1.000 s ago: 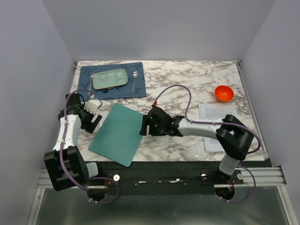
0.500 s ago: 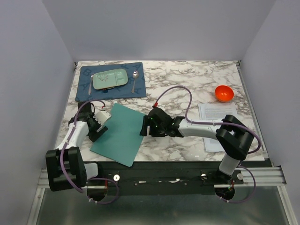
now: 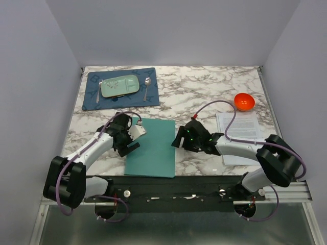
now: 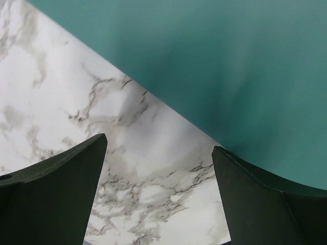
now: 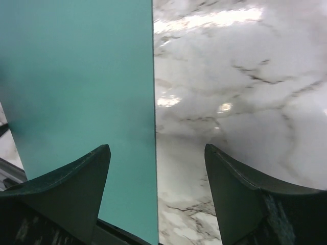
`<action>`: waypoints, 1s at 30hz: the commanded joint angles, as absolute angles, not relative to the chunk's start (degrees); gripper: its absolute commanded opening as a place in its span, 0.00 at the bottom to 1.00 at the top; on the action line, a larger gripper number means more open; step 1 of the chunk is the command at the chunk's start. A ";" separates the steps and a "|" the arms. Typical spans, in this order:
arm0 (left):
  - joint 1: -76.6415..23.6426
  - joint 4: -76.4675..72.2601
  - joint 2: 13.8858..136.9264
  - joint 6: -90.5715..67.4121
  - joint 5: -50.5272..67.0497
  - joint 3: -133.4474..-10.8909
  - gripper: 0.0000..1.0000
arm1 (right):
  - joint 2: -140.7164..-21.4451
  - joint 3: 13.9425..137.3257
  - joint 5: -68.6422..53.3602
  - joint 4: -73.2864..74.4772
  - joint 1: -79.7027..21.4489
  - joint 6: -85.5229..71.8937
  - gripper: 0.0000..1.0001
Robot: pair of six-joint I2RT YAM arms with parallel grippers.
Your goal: Put the files into the folder
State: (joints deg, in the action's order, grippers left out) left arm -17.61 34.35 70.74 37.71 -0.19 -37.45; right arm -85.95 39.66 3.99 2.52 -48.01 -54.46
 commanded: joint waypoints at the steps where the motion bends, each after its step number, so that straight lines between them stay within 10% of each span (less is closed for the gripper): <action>1: -26.60 35.33 73.38 29.46 1.06 -40.34 0.99 | -81.40 34.38 5.71 2.55 -44.75 -54.67 0.83; 19: -35.25 38.94 77.09 20.54 0.45 -53.00 0.99 | -43.08 27.34 -7.08 17.58 -44.81 -45.27 0.81; 30: -32.43 35.43 75.15 24.52 -6.85 -41.58 0.99 | -52.63 26.10 -14.50 16.35 -58.00 -39.99 0.82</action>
